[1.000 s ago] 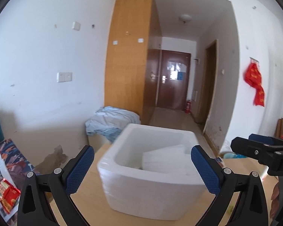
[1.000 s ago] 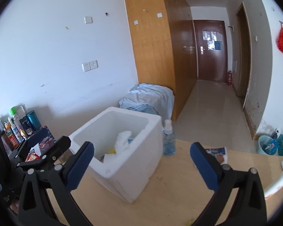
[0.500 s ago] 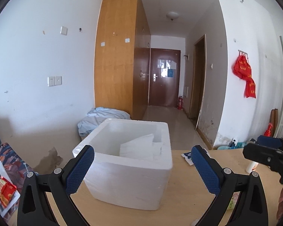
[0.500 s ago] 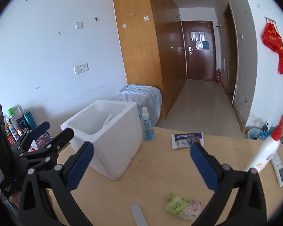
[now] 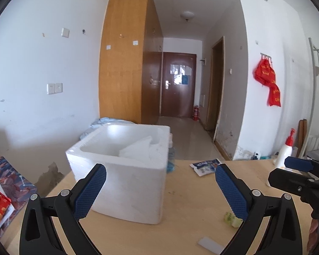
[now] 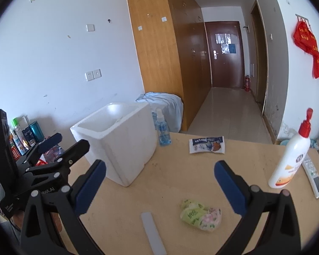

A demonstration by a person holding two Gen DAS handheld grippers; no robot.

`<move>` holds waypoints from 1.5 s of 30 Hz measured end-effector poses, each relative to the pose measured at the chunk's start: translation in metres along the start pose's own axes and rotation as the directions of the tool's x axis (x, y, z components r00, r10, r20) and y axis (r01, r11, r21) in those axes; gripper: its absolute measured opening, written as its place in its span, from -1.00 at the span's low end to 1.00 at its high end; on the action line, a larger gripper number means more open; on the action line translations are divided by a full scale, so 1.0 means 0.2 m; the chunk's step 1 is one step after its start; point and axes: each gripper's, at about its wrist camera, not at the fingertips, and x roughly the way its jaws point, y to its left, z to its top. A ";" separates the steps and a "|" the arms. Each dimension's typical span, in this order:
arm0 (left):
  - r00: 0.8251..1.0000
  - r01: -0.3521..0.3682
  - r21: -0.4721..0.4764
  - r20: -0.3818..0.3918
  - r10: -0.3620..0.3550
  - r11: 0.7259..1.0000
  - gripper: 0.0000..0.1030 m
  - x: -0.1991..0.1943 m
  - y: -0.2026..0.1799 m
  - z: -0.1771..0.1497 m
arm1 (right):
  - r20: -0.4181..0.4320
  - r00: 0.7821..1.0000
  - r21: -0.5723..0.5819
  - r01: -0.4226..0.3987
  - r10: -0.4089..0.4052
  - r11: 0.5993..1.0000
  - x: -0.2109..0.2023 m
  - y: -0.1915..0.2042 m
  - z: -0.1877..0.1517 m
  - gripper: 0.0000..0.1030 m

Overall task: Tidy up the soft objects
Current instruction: 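Move both open tools toward the green floral packet on the table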

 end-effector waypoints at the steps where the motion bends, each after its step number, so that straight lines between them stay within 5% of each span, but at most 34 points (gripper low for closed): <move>1: 1.000 0.008 0.001 -0.002 -0.008 1.000 0.99 0.00 -0.01 -0.01 | -0.002 1.000 0.002 0.002 -0.002 1.000 -0.01 0.00 -0.01 1.00; 9: 0.993 0.089 0.011 -0.074 -0.088 0.996 0.99 0.02 -0.08 -0.09 | -0.056 0.998 0.011 0.029 -0.029 1.000 0.01 -0.05 -0.09 1.00; 32: 0.940 0.171 0.075 -0.310 -0.140 0.982 0.99 0.19 -0.28 -0.34 | -0.197 0.977 0.033 0.089 -0.081 0.995 0.08 -0.23 -0.24 1.00; 45: 0.843 0.255 -0.007 -0.488 -0.226 0.967 0.99 0.28 -0.30 -0.47 | -0.256 0.963 0.071 0.111 -0.089 0.991 0.14 -0.33 -0.28 0.99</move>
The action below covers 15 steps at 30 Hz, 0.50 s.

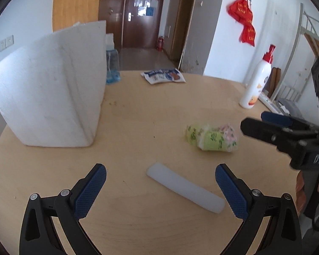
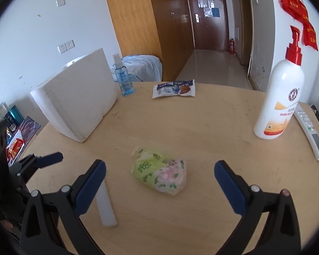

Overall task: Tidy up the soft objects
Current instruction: 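Move both open tools toward the green floral packet on the table, then close the left tool on the white foam strip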

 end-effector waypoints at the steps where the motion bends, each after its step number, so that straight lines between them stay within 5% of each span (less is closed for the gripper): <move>1: 1.000 -0.001 0.000 -0.005 0.001 1.000 0.99 0.01 0.00 -0.01 | 0.001 1.000 0.006 0.000 0.000 1.000 0.00 -0.01 0.00 0.99; 15: 0.997 -0.037 -0.041 -0.073 0.034 0.998 0.97 0.10 -0.01 -0.02 | -0.007 1.000 0.012 -0.011 0.011 1.000 0.01 -0.01 0.01 1.00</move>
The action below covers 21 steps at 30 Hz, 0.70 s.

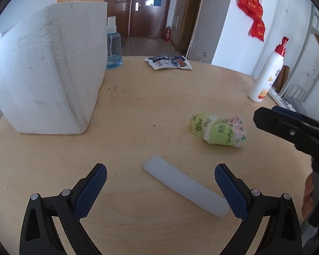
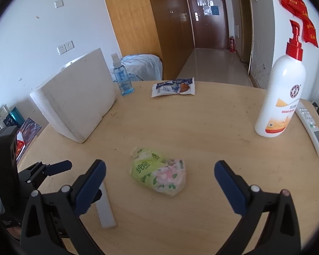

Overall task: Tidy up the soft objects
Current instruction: 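Close the left tool on the white foam strip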

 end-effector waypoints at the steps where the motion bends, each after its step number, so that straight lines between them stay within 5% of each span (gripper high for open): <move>1: 1.000 -0.009 0.001 -0.005 0.009 1.000 0.96 0.01 0.00 0.00 | -0.001 1.000 0.001 0.000 0.000 1.000 0.00 0.00 0.00 1.00; 16: 0.988 -0.125 0.048 -0.080 0.129 0.991 0.65 0.14 -0.08 0.00 | 0.016 1.000 0.025 -0.024 0.024 0.999 -0.03 -0.02 0.01 1.00; 21: 0.990 -0.126 0.036 -0.066 0.128 0.991 0.30 0.12 -0.08 0.00 | 0.011 1.000 0.033 -0.022 0.022 0.999 -0.02 -0.03 0.00 1.00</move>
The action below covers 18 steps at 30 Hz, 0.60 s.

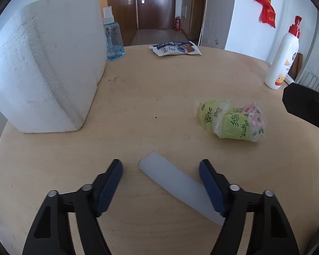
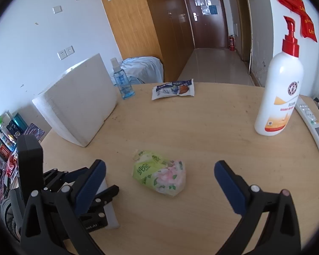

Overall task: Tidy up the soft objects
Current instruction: 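Close the left tool on the white foam strip, then close the right tool on the green floral packet while the left tool holds the strip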

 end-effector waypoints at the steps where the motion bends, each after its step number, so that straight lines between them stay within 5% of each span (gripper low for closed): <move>1: 1.000 0.000 0.001 0.006 0.000 1.000 0.24 0.00 0.00 0.00 | 0.001 1.000 0.001 -0.001 0.001 1.000 0.00 0.00 0.00 1.00; 3: 1.000 0.004 0.008 0.015 -0.005 1.000 -0.11 -0.01 -0.01 0.00 | -0.002 1.000 0.002 0.002 -0.002 1.000 0.00 0.00 0.00 1.00; 6: 1.000 0.017 0.020 0.020 -0.017 1.000 -0.34 -0.03 -0.02 0.00 | -0.005 1.000 0.002 0.008 -0.008 1.000 0.01 0.00 0.00 1.00; 8: 0.999 0.041 0.008 0.021 -0.041 0.999 -0.77 -0.04 -0.01 0.00 | -0.006 1.000 0.001 0.011 -0.011 1.000 0.01 0.00 0.00 1.00; 18: 0.994 0.095 0.045 0.051 -0.097 0.994 -0.77 -0.10 -0.02 -0.01 | -0.026 0.999 0.007 0.026 -0.025 1.000 0.05 -0.02 0.00 0.99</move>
